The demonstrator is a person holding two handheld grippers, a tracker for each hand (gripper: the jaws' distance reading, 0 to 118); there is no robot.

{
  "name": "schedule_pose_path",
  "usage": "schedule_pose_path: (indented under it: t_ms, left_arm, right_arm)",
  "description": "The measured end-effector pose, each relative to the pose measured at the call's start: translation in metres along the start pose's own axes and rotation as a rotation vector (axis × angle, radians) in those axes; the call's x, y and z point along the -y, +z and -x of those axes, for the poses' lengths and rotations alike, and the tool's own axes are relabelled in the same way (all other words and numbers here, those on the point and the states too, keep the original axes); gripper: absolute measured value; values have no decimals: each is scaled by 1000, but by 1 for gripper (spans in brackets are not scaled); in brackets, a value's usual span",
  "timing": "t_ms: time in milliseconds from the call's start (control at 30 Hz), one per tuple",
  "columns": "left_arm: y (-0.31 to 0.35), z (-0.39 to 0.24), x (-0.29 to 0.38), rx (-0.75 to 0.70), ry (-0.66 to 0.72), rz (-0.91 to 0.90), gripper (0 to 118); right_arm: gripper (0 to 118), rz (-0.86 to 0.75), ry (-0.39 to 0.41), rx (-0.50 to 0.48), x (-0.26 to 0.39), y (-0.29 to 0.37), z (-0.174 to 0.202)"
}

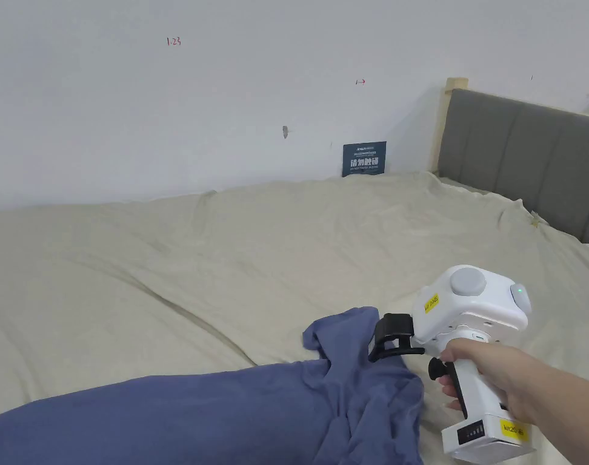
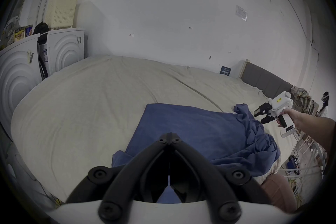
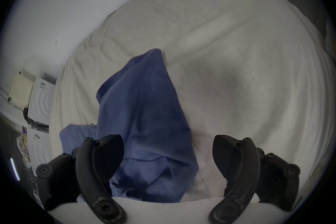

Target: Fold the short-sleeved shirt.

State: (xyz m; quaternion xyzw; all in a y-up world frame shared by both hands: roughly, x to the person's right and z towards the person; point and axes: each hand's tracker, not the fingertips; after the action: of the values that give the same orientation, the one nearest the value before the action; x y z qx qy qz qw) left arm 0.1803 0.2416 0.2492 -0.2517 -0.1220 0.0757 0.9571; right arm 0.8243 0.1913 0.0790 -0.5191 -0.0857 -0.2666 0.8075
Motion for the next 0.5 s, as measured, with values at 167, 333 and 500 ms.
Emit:
schedule_pose_path:
  t_ms: [167, 333, 500]
  left_arm:
    - [-8, -9, 5, -12, -9, 38, 0]
    - [-13, -9, 12, 5, 21, 63, 0]
    - [-26, -15, -8, 23, 0, 81, 0]
  right_arm:
    - [0, 31, -14, 10, 2, -9, -2]
    - [0, -17, -27, -11, 5, 4, -4]
    - [0, -69, 45, -73, 3, 31, -2]
